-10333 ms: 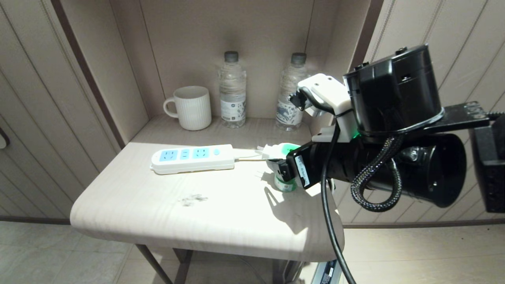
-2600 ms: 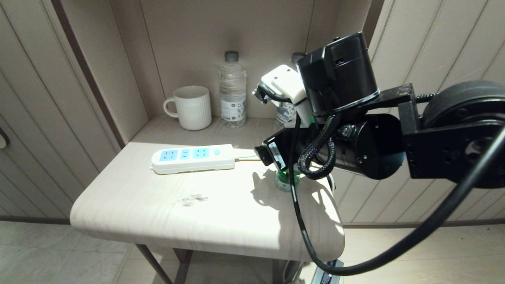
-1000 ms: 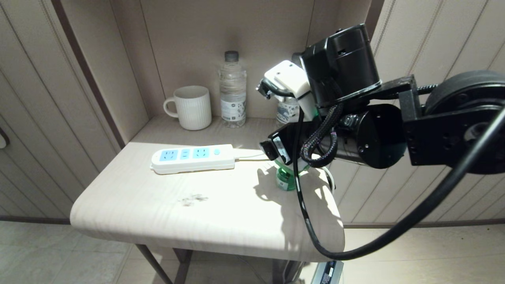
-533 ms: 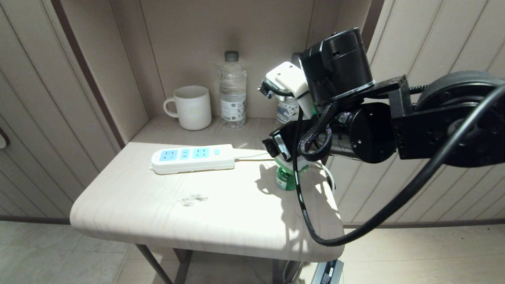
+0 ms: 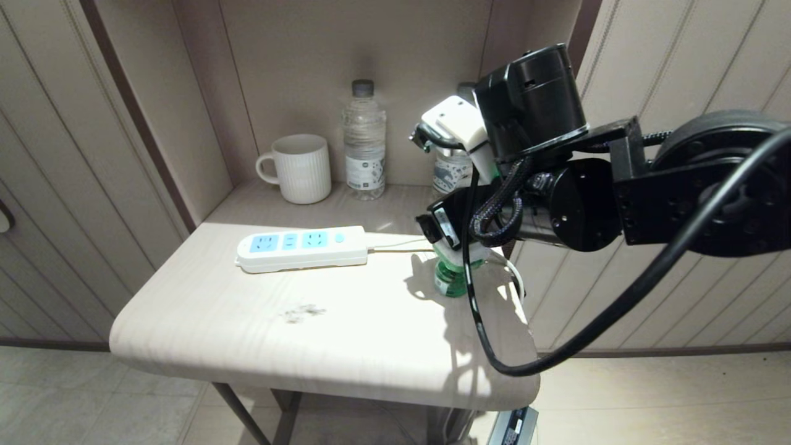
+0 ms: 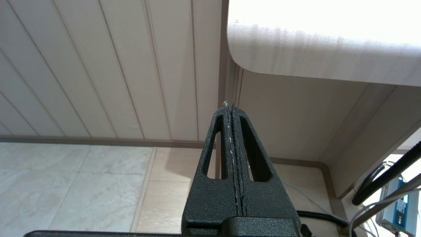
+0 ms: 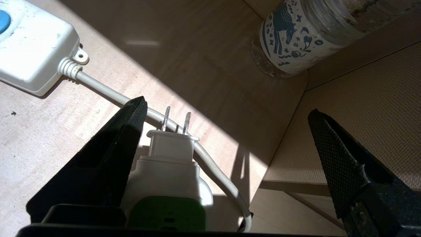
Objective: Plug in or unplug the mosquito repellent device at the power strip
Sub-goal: Pick up the mosquito repellent liquid
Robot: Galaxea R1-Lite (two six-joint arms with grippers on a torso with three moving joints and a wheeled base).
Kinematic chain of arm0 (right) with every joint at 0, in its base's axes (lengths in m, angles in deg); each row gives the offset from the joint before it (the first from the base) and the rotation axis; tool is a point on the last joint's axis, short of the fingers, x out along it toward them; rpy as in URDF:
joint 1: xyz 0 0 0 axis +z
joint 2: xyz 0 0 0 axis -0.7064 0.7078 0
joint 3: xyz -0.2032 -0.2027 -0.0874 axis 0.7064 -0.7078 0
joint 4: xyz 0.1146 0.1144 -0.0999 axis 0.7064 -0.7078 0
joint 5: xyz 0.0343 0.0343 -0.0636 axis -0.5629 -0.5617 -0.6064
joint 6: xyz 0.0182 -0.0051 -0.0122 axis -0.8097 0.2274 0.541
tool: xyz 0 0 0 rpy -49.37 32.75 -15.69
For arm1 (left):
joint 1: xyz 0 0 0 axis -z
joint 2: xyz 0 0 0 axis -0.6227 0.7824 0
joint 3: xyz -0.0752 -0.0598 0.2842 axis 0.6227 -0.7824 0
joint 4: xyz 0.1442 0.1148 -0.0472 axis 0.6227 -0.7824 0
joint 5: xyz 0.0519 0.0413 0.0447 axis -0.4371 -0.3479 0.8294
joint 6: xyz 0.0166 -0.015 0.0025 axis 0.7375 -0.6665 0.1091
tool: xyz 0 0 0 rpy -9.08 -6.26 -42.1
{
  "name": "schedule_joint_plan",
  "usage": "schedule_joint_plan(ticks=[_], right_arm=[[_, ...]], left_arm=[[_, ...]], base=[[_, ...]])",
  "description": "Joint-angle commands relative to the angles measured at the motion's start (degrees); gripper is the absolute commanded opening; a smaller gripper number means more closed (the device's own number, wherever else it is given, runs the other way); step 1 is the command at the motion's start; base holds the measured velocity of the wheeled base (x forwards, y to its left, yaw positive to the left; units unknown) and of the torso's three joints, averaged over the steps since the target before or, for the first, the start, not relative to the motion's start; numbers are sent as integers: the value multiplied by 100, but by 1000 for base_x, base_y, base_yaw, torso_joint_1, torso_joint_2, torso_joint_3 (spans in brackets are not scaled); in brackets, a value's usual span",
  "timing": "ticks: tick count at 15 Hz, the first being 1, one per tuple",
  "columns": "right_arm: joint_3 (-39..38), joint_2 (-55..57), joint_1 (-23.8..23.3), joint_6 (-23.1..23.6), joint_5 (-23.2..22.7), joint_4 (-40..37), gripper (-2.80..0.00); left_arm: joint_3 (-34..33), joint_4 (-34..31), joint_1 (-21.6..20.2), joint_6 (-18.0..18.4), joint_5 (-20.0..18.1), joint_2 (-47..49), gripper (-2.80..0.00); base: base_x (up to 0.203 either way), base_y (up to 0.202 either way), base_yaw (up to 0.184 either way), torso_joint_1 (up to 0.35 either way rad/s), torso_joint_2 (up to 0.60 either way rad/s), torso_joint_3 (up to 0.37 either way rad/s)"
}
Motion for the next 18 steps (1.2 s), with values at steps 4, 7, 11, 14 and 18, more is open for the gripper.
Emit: schedule_joint_plan(ticks=[4,7,11,14,18], right_arm=[[13,-30,-71,5,54,-10,0],[13,6,-68,5,202,0,0],[-13,-3,-55,-4,227,9,0],[-23,10,-62,-42,305,26,0],[13,14,-54,-65,334,27,0]], left_arm=[[-1,1,6,1,0,6,-280],[-1,1,-1,1,0,6,-280],[-1,1,-1,1,0,6,-280],[-1,1,-1,1,0,6,-280],[-1,1,-1,1,0,6,-280]], base=[[0,0,0,0,0,0],[0,0,0,0,0,0],[0,0,0,0,0,0],[0,0,0,0,0,0],[0,0,0,0,0,0]])
